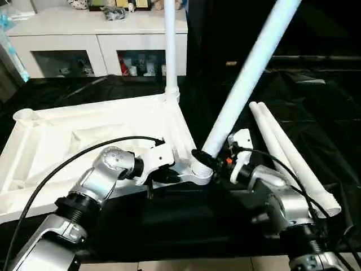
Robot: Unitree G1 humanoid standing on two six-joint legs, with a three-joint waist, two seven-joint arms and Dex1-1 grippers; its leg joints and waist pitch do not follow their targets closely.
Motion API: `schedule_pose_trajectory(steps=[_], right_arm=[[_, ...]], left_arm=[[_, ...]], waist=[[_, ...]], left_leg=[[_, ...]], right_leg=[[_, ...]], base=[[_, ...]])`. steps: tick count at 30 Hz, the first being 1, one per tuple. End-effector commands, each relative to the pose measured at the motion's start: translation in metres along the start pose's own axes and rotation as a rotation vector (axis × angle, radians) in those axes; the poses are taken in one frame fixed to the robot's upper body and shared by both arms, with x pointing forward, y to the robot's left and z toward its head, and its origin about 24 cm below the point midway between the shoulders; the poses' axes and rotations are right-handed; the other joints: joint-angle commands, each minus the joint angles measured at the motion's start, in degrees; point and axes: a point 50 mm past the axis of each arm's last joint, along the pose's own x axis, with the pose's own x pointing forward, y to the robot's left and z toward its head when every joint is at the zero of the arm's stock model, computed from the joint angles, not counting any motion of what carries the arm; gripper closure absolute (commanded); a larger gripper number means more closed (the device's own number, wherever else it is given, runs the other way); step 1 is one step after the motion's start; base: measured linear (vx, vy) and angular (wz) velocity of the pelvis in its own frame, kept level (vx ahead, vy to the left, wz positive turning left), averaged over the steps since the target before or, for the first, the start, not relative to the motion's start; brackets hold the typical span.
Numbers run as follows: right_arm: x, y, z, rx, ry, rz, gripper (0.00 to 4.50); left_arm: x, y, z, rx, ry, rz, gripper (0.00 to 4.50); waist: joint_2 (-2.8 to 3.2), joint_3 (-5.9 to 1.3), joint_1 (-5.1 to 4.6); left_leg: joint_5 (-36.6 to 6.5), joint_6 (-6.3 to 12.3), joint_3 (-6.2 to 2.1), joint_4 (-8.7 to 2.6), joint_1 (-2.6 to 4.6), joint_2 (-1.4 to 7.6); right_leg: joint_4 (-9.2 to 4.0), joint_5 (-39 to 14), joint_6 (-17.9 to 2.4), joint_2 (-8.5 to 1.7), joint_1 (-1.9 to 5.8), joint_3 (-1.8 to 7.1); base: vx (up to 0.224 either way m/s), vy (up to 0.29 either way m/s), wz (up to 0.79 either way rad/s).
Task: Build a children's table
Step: Insert table leg to table base
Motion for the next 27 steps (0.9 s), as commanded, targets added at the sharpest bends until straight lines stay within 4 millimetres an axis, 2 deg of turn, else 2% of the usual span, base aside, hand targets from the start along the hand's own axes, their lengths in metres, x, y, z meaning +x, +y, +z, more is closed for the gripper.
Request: schedule_pose_trajectory(steps=[1, 2, 4, 5, 6, 8, 9, 10, 11, 12, 14, 19, 27], right_arm=[[-0.009, -0.005, -0.034, -0.009, 0.213, -0.044, 2.59], [-0.008, -0.005, -0.034, -0.017, 0.220, -0.037, 2.59], [-0.004, -0.005, -0.033, -0.041, 0.246, -0.009, 2.59], [-0.003, -0.005, -0.033, -0.044, 0.251, -0.004, 2.59], [-0.001, -0.004, -0.034, -0.048, 0.268, 0.011, 2.59], [0.000, -0.004, -0.035, -0.056, 0.289, 0.026, 2.59], [0.001, -0.003, -0.037, -0.071, 0.323, 0.053, 2.59], [0.001, -0.003, -0.037, -0.071, 0.323, 0.053, 2.59], [0.002, -0.002, -0.038, -0.075, 0.333, 0.063, 2.59], [0.003, -0.002, -0.038, -0.080, 0.341, 0.072, 2.59], [0.005, -0.003, -0.039, -0.072, 0.347, 0.079, 2.59], [-0.002, -0.007, -0.044, -0.051, 0.363, 0.072, 2.59], [-0.009, -0.011, -0.056, -0.027, 0.379, 0.062, 2.59]], left_arm=[[0.000, 0.000, 0.004, 0.055, 0.032, -0.049, 4.50], [0.000, 0.000, 0.004, 0.056, 0.033, -0.048, 4.50], [-0.001, 0.000, 0.003, 0.056, 0.037, -0.049, 4.50], [-0.001, 0.000, 0.003, 0.056, 0.038, -0.049, 4.50], [-0.001, -0.001, 0.003, 0.055, 0.038, -0.052, 4.50], [-0.001, -0.002, 0.003, 0.052, 0.038, -0.056, 4.50], [-0.001, -0.003, 0.002, 0.049, 0.036, -0.063, 4.50], [-0.001, -0.003, 0.002, 0.049, 0.036, -0.063, 4.50], [-0.001, -0.003, 0.002, 0.048, 0.036, -0.065, 4.50], [-0.001, -0.004, 0.002, 0.047, 0.035, -0.066, 4.50], [0.000, -0.005, 0.002, 0.036, 0.023, -0.065, 4.50], [0.002, -0.006, 0.003, 0.024, 0.004, -0.069, 4.50], [0.003, -0.010, 0.003, 0.026, -0.019, -0.098, 4.50]], waist=[[0.05, -2.47, 0.04], [0.20, -2.48, 0.08], [-0.53, -2.30, -0.07], [-0.18, -2.23, 0.00], [-0.41, -2.19, -0.05], [-0.27, -2.08, -0.14], [-1.06, -2.11, -0.33], [-1.06, -2.11, -0.33], [-0.64, -2.10, -0.31], [-1.03, -2.15, -0.39], [-1.05, -2.09, -0.44], [-1.69, -2.02, -0.62], [-1.53, -1.93, -0.96]], left_leg=[[-23.58, 0.18, -1.18, -4.27, 0.55, 2.08], [-23.42, 0.16, -1.27, -4.27, 0.51, 2.07], [-23.22, 0.48, -1.14, -4.26, 0.43, 1.99], [-23.34, 0.38, -1.26, -4.27, 0.49, 1.98], [-23.60, 0.33, -1.27, -4.15, 0.60, 1.92], [-23.98, 0.23, -1.32, -4.18, 0.57, 1.91], [-24.59, 0.11, -1.45, -4.33, 0.52, 2.01], [-24.59, 0.11, -1.45, -4.33, 0.52, 2.01], [-25.03, -0.15, -1.52, -4.40, 0.59, 2.09], [-25.50, -0.21, -1.48, -4.39, 0.81, 2.16], [-26.05, -0.23, -1.54, -4.56, 0.71, 2.25], [-27.29, -0.26, -1.51, -4.41, 1.04, 2.08], [-30.16, -0.59, -1.73, -4.47, 1.40, 2.07]], right_leg=[[-5.67, -29.17, -6.30, -4.43, 1.49, 2.82], [-5.56, -29.28, -6.30, -4.49, 1.56, 2.77], [-5.93, -31.65, -5.44, -4.50, 1.45, 2.65], [-6.00, -33.26, -4.93, -4.62, 1.38, 2.63], [-6.15, -34.79, -4.41, -4.70, 1.21, 2.55], [-6.37, -35.79, -3.94, -4.69, 1.17, 2.49], [-6.43, -36.03, -3.50, -4.66, 1.23, 2.30], [-6.43, -36.03, -3.50, -4.66, 1.23, 2.30], [-6.37, -35.81, -3.52, -4.65, 1.11, 2.36], [-6.45, -35.17, -3.75, -4.63, 0.97, 2.45], [-6.23, -34.14, -4.33, -4.65, 1.00, 2.54], [-6.67, -36.79, -3.41, -4.74, 0.69, 2.48], [-7.10, -38.53, -2.74, -4.62, 0.37, 2.27]], base=[[0.000, 0.000, 0.00], [0.000, 0.000, 0.00], [0.000, 0.000, 0.00], [0.000, 0.000, 0.00], [0.000, 0.000, 0.00], [0.000, 0.000, 0.00], [0.000, 0.000, 0.00], [0.000, 0.000, 0.00], [0.000, 0.000, 0.00], [0.000, 0.000, 0.00], [0.000, 0.000, 0.00], [0.000, 0.000, 0.00], [0.000, 0.000, 0.00]])
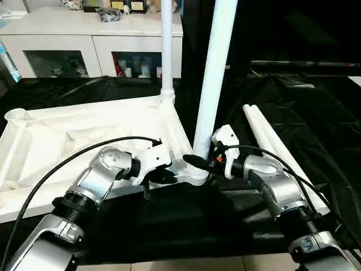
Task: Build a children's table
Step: Insert table leg to table base
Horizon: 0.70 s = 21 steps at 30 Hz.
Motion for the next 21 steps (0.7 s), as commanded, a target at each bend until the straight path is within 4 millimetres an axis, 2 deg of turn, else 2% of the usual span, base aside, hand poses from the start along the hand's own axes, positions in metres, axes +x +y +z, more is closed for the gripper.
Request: schedule_pose_trajectory(steps=[1, 5, 7, 8, 10, 11, 12, 15, 17, 19, 21], right_arm=[[-0.017, 0.003, -0.061, 0.143, 0.242, -0.047, 2.59], [-0.019, 0.003, -0.058, 0.130, 0.197, -0.014, 2.59], [-0.020, 0.003, -0.057, 0.130, 0.188, -0.004, 2.59], [-0.022, 0.005, -0.057, 0.128, 0.173, 0.035, 2.59], [-0.023, 0.005, -0.056, 0.128, 0.170, 0.044, 2.59], [-0.025, 0.007, -0.057, 0.125, 0.167, 0.072, 2.59], [-0.027, 0.009, -0.057, 0.124, 0.164, 0.104, 2.59], [-0.032, 0.015, -0.060, 0.118, 0.159, 0.166, 2.59], [-0.034, 0.018, -0.062, 0.120, 0.157, 0.192, 2.59], [-0.036, 0.020, -0.065, 0.124, 0.162, 0.211, 2.59], [-0.038, 0.022, -0.069, 0.113, 0.179, 0.228, 2.59]], left_arm=[[0.006, -0.011, 0.009, 0.050, -0.041, -0.119, 4.50], [0.003, -0.021, 0.010, 0.100, -0.068, -0.226, 4.50], [0.003, -0.023, 0.010, 0.106, -0.077, -0.250, 4.50], [0.000, -0.026, 0.011, 0.116, -0.080, -0.296, 4.50], [0.000, -0.027, 0.011, 0.119, -0.079, -0.304, 4.50], [-0.002, -0.029, 0.011, 0.126, -0.078, -0.329, 4.50], [-0.003, -0.031, 0.012, 0.133, -0.078, -0.352, 4.50], [-0.004, -0.034, 0.012, 0.144, -0.085, -0.381, 4.50], [-0.005, -0.034, 0.014, 0.148, -0.091, -0.384, 4.50], [-0.005, -0.035, 0.014, 0.152, -0.097, -0.384, 4.50], [-0.006, -0.035, 0.014, 0.164, -0.090, -0.377, 4.50]], waist=[[0.50, -1.41, -0.20], [0.58, -1.56, -0.54], [0.61, -1.70, -0.60], [0.87, -1.79, -0.56], [0.77, -1.89, -0.53], [0.98, -1.93, -0.46], [0.94, -2.04, -0.37], [0.93, -2.20, -0.02], [0.99, -2.23, 0.41], [0.89, -2.19, 0.95], [1.10, -2.24, 1.05]], left_leg=[[-30.18, -0.56, -1.70, -4.26, 0.92, 2.05], [-30.25, -0.46, -1.87, -4.41, 0.60, 2.11], [-28.95, -0.09, -1.72, -4.58, 0.41, 2.32], [-28.23, -0.06, -1.65, -4.67, 0.28, 2.43], [-26.73, 0.21, -1.43, -4.78, 0.12, 2.52], [-26.35, 0.20, -1.40, -4.77, 0.13, 2.50], [-24.98, 0.38, -1.24, -4.84, 0.01, 2.70], [-22.42, 0.71, -0.95, -4.75, -0.12, 2.71], [-21.12, 0.93, -0.81, -4.69, -0.10, 2.81], [-20.31, 0.97, -0.70, -4.66, -0.03, 2.80], [-20.38, 0.51, -0.84, -4.74, 0.03, 2.92]], right_leg=[[-6.75, -38.50, -2.78, -4.60, 0.24, 2.40], [-6.62, -38.01, -2.81, -4.70, 0.48, 2.46], [-6.20, -35.16, -4.10, -4.64, 0.55, 2.84], [-5.93, -33.13, -4.96, -4.60, 0.75, 2.96], [-5.55, -29.51, -6.44, -4.40, 0.96, 3.12], [-5.39, -28.43, -6.85, -4.37, 1.04, 3.14], [-5.03, -24.79, -8.02, -4.26, 1.36, 3.27], [-4.44, -19.89, -9.92, -4.15, 1.70, 3.35], [-4.17, -17.81, -10.66, -4.14, 1.85, 3.37], [-4.14, -17.87, -10.71, -4.22, 1.96, 3.38], [-4.03, -17.83, -10.77, -4.29, 2.04, 3.34]], base=[[0.000, 0.000, 0.00], [0.000, 0.000, 0.00], [0.000, 0.000, 0.00], [0.000, 0.000, 0.00], [0.000, 0.000, 0.00], [0.000, 0.000, 0.00], [0.000, 0.000, 0.00], [0.000, 0.000, 0.00], [0.000, 0.000, 0.00], [0.000, 0.000, 0.00], [0.000, 0.000, 0.00]])
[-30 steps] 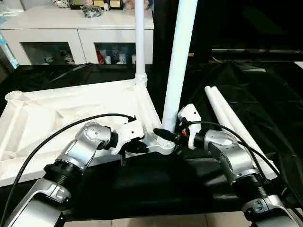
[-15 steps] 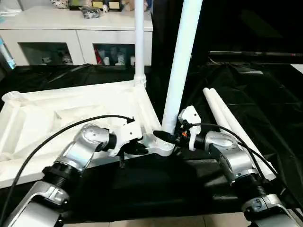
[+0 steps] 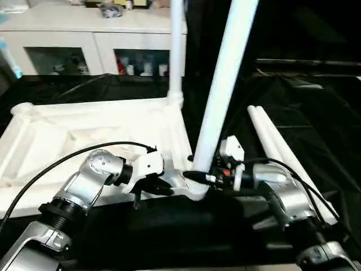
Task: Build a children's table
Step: Insert table leg to table base
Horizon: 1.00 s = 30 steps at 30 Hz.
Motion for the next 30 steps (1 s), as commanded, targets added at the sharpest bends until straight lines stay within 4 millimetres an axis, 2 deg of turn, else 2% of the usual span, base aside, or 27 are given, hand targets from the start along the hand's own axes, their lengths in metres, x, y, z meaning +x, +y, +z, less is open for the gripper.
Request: schedule_pose_trajectory(steps=[1, 8, 10, 14, 18, 21, 24, 26, 27, 29, 30], right_arm=[[-0.021, 0.012, -0.059, 0.184, 0.233, -0.037, 2.59], [-0.021, 0.008, -0.064, 0.166, 0.257, -0.090, 2.59], [-0.020, 0.006, -0.065, 0.165, 0.257, -0.120, 2.59], [-0.020, 0.005, -0.067, 0.170, 0.250, -0.151, 2.59], [-0.019, 0.007, -0.070, 0.168, 0.249, -0.172, 2.59], [-0.018, 0.004, -0.070, 0.162, 0.246, -0.204, 2.59], [-0.017, -0.005, -0.071, 0.137, 0.256, -0.320, 2.59], [-0.017, -0.018, -0.073, 0.141, 0.274, -0.497, 2.59], [-0.016, -0.021, -0.073, 0.150, 0.274, -0.546, 2.59], [-0.013, -0.026, -0.072, 0.174, 0.271, -0.629, 2.59], [-0.010, -0.028, -0.071, 0.177, 0.271, -0.655, 2.59]], left_arm=[[0.011, -0.016, 0.019, 0.125, -0.062, -0.199, 4.50], [0.011, -0.011, 0.013, 0.142, -0.029, -0.129, 4.50], [0.010, -0.011, 0.012, 0.138, -0.028, -0.117, 4.50], [0.011, -0.010, 0.011, 0.130, -0.032, -0.094, 4.50], [0.011, -0.009, 0.010, 0.120, -0.036, -0.089, 4.50], [0.011, -0.008, 0.010, 0.115, -0.040, -0.081, 4.50], [0.013, -0.004, 0.011, 0.103, -0.055, -0.044, 4.50], [0.017, 0.004, 0.013, 0.066, -0.078, 0.029, 4.50], [0.019, 0.008, 0.012, 0.043, -0.078, 0.070, 4.50], [0.024, 0.019, 0.012, -0.011, -0.077, 0.167, 4.50], [0.025, 0.023, 0.013, -0.030, -0.076, 0.200, 4.50]], waist=[[1.16, -2.11, 0.08], [1.09, -1.83, 0.08], [1.22, -1.52, -0.07], [1.17, -1.37, -0.28], [1.24, -1.32, -0.38], [1.23, -1.37, -0.44], [1.17, -1.07, -0.62], [0.76, -0.82, -1.23], [0.77, -0.76, -1.59], [0.78, -0.23, -2.49], [1.39, -0.12, -3.05]], left_leg=[[-19.77, 1.02, -0.91, -4.15, 0.03, 2.87], [-21.93, 0.53, -0.99, -4.28, 0.22, 2.75], [-24.61, 0.15, -1.08, -4.36, 0.61, 2.72], [-26.10, 0.01, -1.30, -4.36, 0.86, 2.63], [-26.84, 0.00, -1.47, -4.43, 0.89, 2.63], [-27.17, -0.10, -1.54, -4.47, 0.88, 2.70], [-28.18, -0.32, -1.56, -4.48, 0.93, 2.53], [-29.57, -0.99, -1.90, -4.33, 1.04, 2.26], [-30.62, -1.41, -2.06, -4.04, 1.50, 1.97], [-34.28, -1.43, -2.28, -3.63, 2.41, 1.73], [-37.82, -1.35, -2.55, -3.45, 3.59, 1.81]], right_leg=[[-4.08, -17.21, -10.41, -4.36, 1.99, 3.33], [-4.49, -20.77, -9.50, -4.37, 1.93, 3.36], [-4.87, -24.42, -8.95, -4.45, 1.63, 3.30], [-5.49, -29.32, -7.33, -4.62, 1.42, 3.26], [-5.74, -31.48, -6.34, -4.64, 1.27, 3.23], [-5.72, -31.14, -6.40, -4.68, 1.21, 3.25], [-5.93, -33.33, -5.99, -4.70, 0.89, 3.13], [-6.42, -38.39, -4.43, -4.92, 0.75, 2.56], [-7.05, -41.40, -2.78, -4.94, 0.54, 2.14], [-8.38, -45.21, -0.46, -4.55, -0.15, 0.78], [-9.25, -44.98, 0.32, -4.19, -0.26, -0.84]], base=[[0.000, 0.000, 0.00], [0.000, 0.000, 0.00], [0.000, 0.000, 0.00], [0.000, 0.000, 0.00], [0.000, 0.000, 0.00], [0.000, 0.000, 0.00], [0.000, 0.000, 0.00], [0.000, 0.000, 0.00], [0.000, 0.000, 0.00], [-0.029, 0.009, -0.03], [-0.065, 0.041, -0.07]])
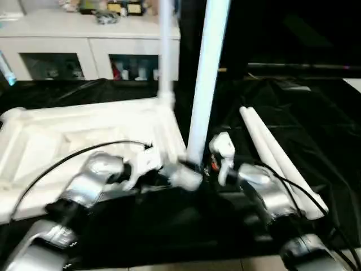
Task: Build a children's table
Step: Insert table leg to table base
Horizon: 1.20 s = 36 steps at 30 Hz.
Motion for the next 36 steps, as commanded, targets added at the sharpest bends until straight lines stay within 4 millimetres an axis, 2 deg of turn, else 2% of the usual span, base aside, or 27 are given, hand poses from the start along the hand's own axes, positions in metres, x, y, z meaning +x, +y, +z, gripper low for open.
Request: schedule_pose_trajectory(steps=[1, 2, 3, 4, 5, 6, 7, 8, 9, 10, 11, 12, 13, 14, 15, 16, 17, 18, 20, 23, 29, 30, 32, 33, 35, 36], right_arm=[[-0.034, -0.017, -0.063, 0.088, 0.323, -0.237, 2.59], [-0.028, -0.018, -0.061, 0.097, 0.321, -0.271, 2.59], [-0.019, -0.020, -0.058, 0.105, 0.328, -0.349, 2.59], [-0.015, -0.021, -0.056, 0.103, 0.333, -0.387, 2.59], [-0.015, -0.021, -0.056, 0.103, 0.333, -0.387, 2.59], [-0.011, -0.022, -0.054, 0.113, 0.333, -0.421, 2.59], [-0.004, -0.025, -0.049, 0.114, 0.335, -0.499, 2.59], [0.004, -0.026, -0.042, 0.124, 0.328, -0.553, 2.59], [0.008, -0.025, -0.039, 0.129, 0.323, -0.572, 2.59], [0.011, -0.025, -0.037, 0.121, 0.321, -0.585, 2.59], [0.013, -0.025, -0.035, 0.112, 0.322, -0.599, 2.59], [0.017, -0.023, -0.032, 0.130, 0.307, -0.603, 2.59], [0.018, -0.023, -0.031, 0.135, 0.303, -0.604, 2.59], [0.020, -0.022, -0.030, 0.139, 0.299, -0.605, 2.59], [0.021, -0.022, -0.029, 0.143, 0.295, -0.603, 2.59], [0.021, -0.021, -0.029, 0.148, 0.292, -0.602, 2.59], [0.022, -0.021, -0.029, 0.150, 0.291, -0.602, 2.59], [0.022, -0.021, -0.029, 0.150, 0.291, -0.601, 2.59], [0.022, -0.021, -0.029, 0.145, 0.298, -0.609, 2.59], [0.022, -0.023, -0.029, 0.153, 0.296, -0.620, 2.59], [0.024, -0.023, -0.025, 0.134, 0.286, -0.609, 2.59], [0.025, -0.023, -0.024, 0.128, 0.282, -0.597, 2.59], [0.026, -0.023, -0.022, 0.133, 0.271, -0.584, 2.59], [0.028, -0.022, -0.020, 0.143, 0.257, -0.569, 2.24], [0.029, -0.022, -0.018, 0.151, 0.243, -0.558, 2.24], [0.031, -0.022, -0.015, 0.161, 0.228, -0.551, 2.01]], left_arm=[[0.009, -0.002, 0.016, 0.030, -0.050, -0.034, 4.50], [0.012, 0.002, 0.018, -0.003, -0.049, 0.002, 4.50], [0.018, 0.009, 0.023, -0.051, -0.034, 0.073, 4.50], [0.020, 0.012, 0.025, -0.066, -0.023, 0.107, 4.50], [0.020, 0.012, 0.025, -0.066, -0.023, 0.107, 4.50], [0.023, 0.015, 0.026, -0.095, -0.007, 0.141, 4.50], [0.027, 0.019, 0.031, -0.121, 0.011, 0.187, 4.50], [0.032, 0.021, 0.036, -0.137, 0.025, 0.217, 4.50], [0.034, 0.021, 0.038, -0.138, 0.027, 0.227, 4.50], [0.036, 0.022, 0.039, -0.140, 0.031, 0.235, 4.50], [0.037, 0.022, 0.040, -0.142, 0.034, 0.244, 4.50], [0.038, 0.022, 0.038, -0.140, 0.048, 0.251, 4.50], [0.039, 0.022, 0.037, -0.139, 0.051, 0.253, 4.50], [0.039, 0.022, 0.036, -0.144, 0.058, 0.255, 4.50], [0.040, 0.022, 0.035, -0.148, 0.061, 0.256, 4.50], [0.040, 0.022, 0.034, -0.154, 0.062, 0.257, 4.50], [0.040, 0.022, 0.033, -0.161, 0.063, 0.256, 4.50], [0.039, 0.022, 0.033, -0.163, 0.063, 0.256, 4.50], [0.039, 0.023, 0.031, -0.167, 0.069, 0.265, 4.50], [0.038, 0.024, 0.031, -0.171, 0.072, 0.270, 4.50], [0.038, 0.025, 0.032, -0.161, 0.063, 0.265, 4.50], [0.038, 0.025, 0.032, -0.160, 0.062, 0.264, 4.50], [0.038, 0.025, 0.032, -0.160, 0.059, 0.260, 4.50], [0.037, 0.025, 0.032, -0.159, 0.058, 0.259, 4.50], [0.036, 0.025, 0.032, -0.158, 0.057, 0.258, 4.50], [0.035, 0.026, 0.031, -0.156, 0.057, 0.257, 4.50]], waist=[[1.03, -0.79, -1.42], [1.26, -0.81, -1.57], [2.93, -0.48, -0.57], [2.69, -0.49, 0.85], [2.26, -0.40, 2.18], [-1.36, -0.51, 1.67], [-1.53, 0.07, 1.82], [-2.75, 0.10, 1.28], [-0.86, -1.26, 2.84], [0.19, -1.85, 2.87], [-0.21, -2.10, 2.23], [0.69, -2.15, 2.31], [0.36, -1.56, 1.67], [0.07, -1.28, 1.57], [-0.30, -1.09, 1.51], [-0.38, -1.38, 1.62], [-0.36, -1.47, 1.69], [-0.33, -1.56, 1.77], [-0.36, -1.82, 1.90], [-0.36, -1.83, 2.00], [-0.33, -2.03, 1.97], [-0.17, -2.21, 1.94], [-0.29, -2.19, 1.83], [-0.16, -2.20, 1.92], [-0.19, -2.11, 1.91], [-0.24, -2.05, 1.91]], left_leg=[[-40.64, -1.06, -2.51, -4.33, 1.63, 2.25], [-41.61, -0.92, -2.87, -4.98, 0.69, 2.65], [-51.42, -2.11, -3.43, -10.23, -2.91, 5.66], [-53.25, -2.35, -2.75, -11.81, -4.39, 6.34], [-53.24, -1.75, -1.32, -12.65, -3.90, 6.43], [-43.18, -1.78, 0.45, -5.92, 1.96, 2.02], [-32.53, -1.73, 0.47, 2.47, 6.84, -0.77], [-14.33, 1.01, -0.77, 5.69, 2.68, -1.47], [-8.77, 0.16, -2.64, -0.05, -3.57, 0.39], [-10.75, -0.81, -2.87, -3.20, -2.20, 1.91], [-11.86, -0.80, -2.72, -3.13, -1.83, 1.84], [-16.01, -1.18, -2.02, -3.45, -0.47, 1.86], [-21.42, -0.95, -1.86, -3.79, -0.78, 1.73], [-24.00, -0.88, -1.78, -3.83, -0.81, 1.50], [-27.48, -0.75, -1.85, -3.80, -0.34, 1.26], [-27.12, -0.27, -1.96, -3.82, -0.37, 1.22], [-26.40, -0.11, -1.96, -3.93, -0.52, 1.31], [-24.78, 0.08, -1.93, -4.13, -0.82, 1.42], [-22.46, 0.25, -1.66, -4.25, -0.77, 1.58], [-19.36, 0.63, -1.17, -4.41, -0.96, 1.67], [-18.56, 0.36, -1.07, -4.44, -1.07, 1.83], [-17.60, 0.28, -1.11, -4.44, -1.25, 1.90], [-17.21, 0.42, -1.04, -4.44, -1.36, 1.88], [-16.92, 0.54, -0.93, -4.38, -1.30, 1.85], [-17.32, 0.68, -0.85, -4.40, -1.24, 1.84], [-17.72, 0.72, -0.87, -4.45, -1.25, 1.85]], right_leg=[[-7.74, -41.36, 0.46, -3.79, 0.17, -1.01], [-7.14, -39.23, 0.59, -3.90, 1.26, -1.14], [2.01, -25.56, -3.05, -2.84, 4.88, 0.59], [6.20, -18.87, -3.95, -2.36, 5.62, 1.85], [7.76, -16.09, -3.90, -1.83, 4.56, 3.15], [-0.59, -36.22, -2.52, -3.27, -1.98, 5.92], [-8.03, -53.66, -2.51, -6.73, -7.25, 4.63], [-8.87, -64.66, -0.32, -9.49, -3.54, 5.36], [-4.63, -51.69, -0.31, -9.45, 3.70, 5.63], [-2.54, -31.17, -2.83, -5.37, 1.28, 4.31], [-1.73, -23.69, -4.27, -4.44, 0.97, 4.25], [-1.70, -17.48, -8.30, -4.27, 0.22, 4.34], [-2.18, -21.20, -9.24, -4.23, 0.35, 4.23], [-2.64, -25.42, -8.49, -4.20, 0.22, 4.15], [-3.54, -33.20, -6.21, -4.48, -0.22, 4.08], [-3.82, -36.19, -4.64, -4.87, -0.24, 4.30], [-3.94, -36.33, -4.30, -5.04, -0.20, 4.43], [-3.91, -35.02, -4.14, -5.03, -0.07, 4.54], [-3.72, -31.36, -5.06, -4.97, -0.08, 4.69], [-3.38, -26.16, -7.06, -4.70, 0.14, 4.82], [-2.90, -22.25, -8.57, -4.69, 0.39, 4.93], [-2.57, -20.10, -9.21, -4.70, 0.65, 4.91], [-2.42, -18.55, -9.64, -4.58, 0.77, 4.90], [-2.42, -17.80, -10.04, -4.65, 0.79, 4.94], [-2.53, -18.40, -10.24, -4.66, 0.77, 4.96], [-2.65, -19.49, -10.06, -4.71, 0.80, 4.95]], base=[[-0.065, 0.041, -0.07], [-0.036, 0.057, -0.10], [-0.077, 0.037, -0.07], [-0.077, 0.037, -0.07], [-0.087, -0.024, 0.19], [0.029, -0.113, 0.30], [0.029, -0.113, 0.30], [0.062, -0.081, -0.23], [0.062, 0.044, -0.47], [0.062, 0.044, -0.47], [0.000, 0.000, 0.00], [0.000, 0.000, 0.00], [0.000, 0.000, 0.00], [0.000, 0.000, 0.00], [0.000, 0.000, 0.00], [0.000, 0.000, 0.00], [0.000, 0.000, 0.00], [0.000, 0.000, 0.00], [0.000, 0.000, 0.00], [0.000, 0.000, 0.00], [0.000, 0.000, 0.00], [0.000, 0.000, 0.00], [0.000, 0.000, 0.00], [0.000, 0.000, 0.00], [0.000, 0.000, 0.00], [0.000, 0.000, 0.00]])
